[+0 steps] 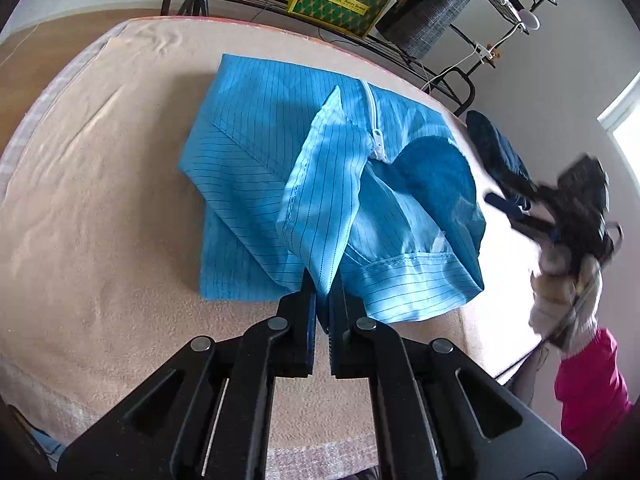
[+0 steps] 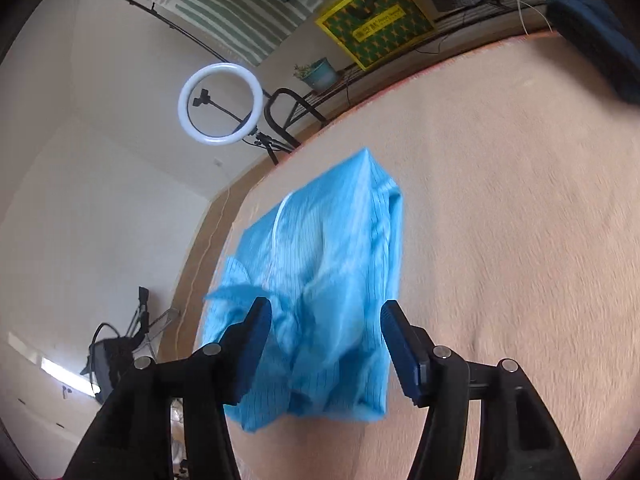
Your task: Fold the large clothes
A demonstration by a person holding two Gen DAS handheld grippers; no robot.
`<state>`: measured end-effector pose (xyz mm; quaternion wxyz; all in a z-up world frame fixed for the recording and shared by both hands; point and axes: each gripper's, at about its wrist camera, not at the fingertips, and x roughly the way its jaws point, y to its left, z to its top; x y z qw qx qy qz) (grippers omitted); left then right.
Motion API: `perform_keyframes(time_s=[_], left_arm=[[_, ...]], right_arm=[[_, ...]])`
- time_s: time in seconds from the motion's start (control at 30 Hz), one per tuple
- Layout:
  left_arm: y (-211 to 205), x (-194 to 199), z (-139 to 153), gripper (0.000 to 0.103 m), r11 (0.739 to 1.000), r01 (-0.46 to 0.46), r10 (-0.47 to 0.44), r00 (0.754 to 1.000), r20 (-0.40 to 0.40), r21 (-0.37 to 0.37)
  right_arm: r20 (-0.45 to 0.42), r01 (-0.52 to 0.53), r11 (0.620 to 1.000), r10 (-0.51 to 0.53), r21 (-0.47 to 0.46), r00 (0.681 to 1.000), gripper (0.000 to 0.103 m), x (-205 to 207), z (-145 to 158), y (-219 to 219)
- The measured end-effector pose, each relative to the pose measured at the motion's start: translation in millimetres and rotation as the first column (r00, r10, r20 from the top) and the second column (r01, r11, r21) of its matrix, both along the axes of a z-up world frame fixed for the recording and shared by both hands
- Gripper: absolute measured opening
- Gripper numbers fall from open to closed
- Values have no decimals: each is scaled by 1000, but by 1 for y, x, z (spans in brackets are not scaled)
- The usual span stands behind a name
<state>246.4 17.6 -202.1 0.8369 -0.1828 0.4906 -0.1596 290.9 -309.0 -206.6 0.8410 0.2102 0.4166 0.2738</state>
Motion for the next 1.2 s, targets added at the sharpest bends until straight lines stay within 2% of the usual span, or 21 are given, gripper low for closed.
perform_keyframes(time_s=[0.03, 0.1, 0.13, 0.17, 0.23, 0.27, 0.33, 0.4, 0.47, 0.53, 0.57, 0.67, 0.73, 0.8, 0.9, 1.0, 1.13, 1.2], left_arm=[[-1, 0, 0, 1, 1000, 1, -1, 1000, -1, -2], [-2, 0, -2, 1, 1000, -1, 1, 1000, -3, -4], [-2, 1, -3, 1, 1000, -2, 2, 1000, -5, -5], [-2, 2, -3, 1, 1000, -3, 3, 1000, -7, -4], [-3, 1, -3, 1, 1000, -5, 5, 1000, 1, 14], [-4, 1, -3, 1, 1000, -2, 2, 1000, 5, 28], [-8, 1, -7, 1, 999, 11, -11, 1000, 4, 50], [-11, 2, -11, 1, 998, 14, -14, 1000, -3, 62], [-13, 3, -11, 1, 998, 28, -28, 1000, -6, 59], [-12, 0, -6, 2, 997, 54, -53, 999, -14, 61], [-8, -2, -3, 3, 997, 58, -57, 998, -25, 52], [13, -13, 21, 5, 998, 57, -56, 998, 12, -15], [30, -10, 43, 7, 998, 32, -29, 997, 69, -46], [43, 9, 61, 7, 999, -12, 18, 990, 142, -37], [48, 48, 70, 7, 999, -51, 53, 980, 190, -16], [39, 91, 64, 7, 999, -48, 49, 980, 192, -13], [19, 139, 40, 7, 1000, -2, 4, 988, 157, -10], [9, 159, 25, 7, 1000, 3, -5, 990, 140, 17]], right_arm=[[1, 1, 1000, -1, -19, 1000, 60, 11, 2, 5], [-13, 1, 999, -1, -35, 1000, 52, 32, 1, 11], [-23, -5, 999, 4, -34, 1000, 38, 43, -1, 15], [-29, -16, 999, 15, -33, 999, 18, 53, -4, 20], [-16, -33, 997, 32, -65, 999, 2, 69, -3, 31], [8, -33, 994, 34, -101, 999, 0, 74, 1, 35], [37, 8, 983, -1, -181, 999, 0, 90, 0, 38], [-11, 11, 977, -13, -212, 1000, 0, 105, -13, 41], [-1, -36, 966, 37, -256, 999, 1, 105, -16, 51], [-15, -86, 971, 85, -221, 996, 11, 101, -8, 51], [-12, -90, 969, 90, -230, 996, 25, 96, -2, 49], [88, -86, 960, 113, -265, 990, 29, 72, 30, 45], [146, -92, 963, 133, -255, 980, 29, 64, 48, 46], [169, -110, 968, 150, -226, 974, 28, 67, 58, 52], [181, -113, 959, 164, -261, 970, 25, 81, 55, 74], [147, -136, 944, 187, -301, 971, 24, 97, 39, 96], [121, -163, 921, 218, -353, 969, 24, 108, 19, 114], [110, -168, 918, 221, -360, 969, 24, 113, 14, 117]])
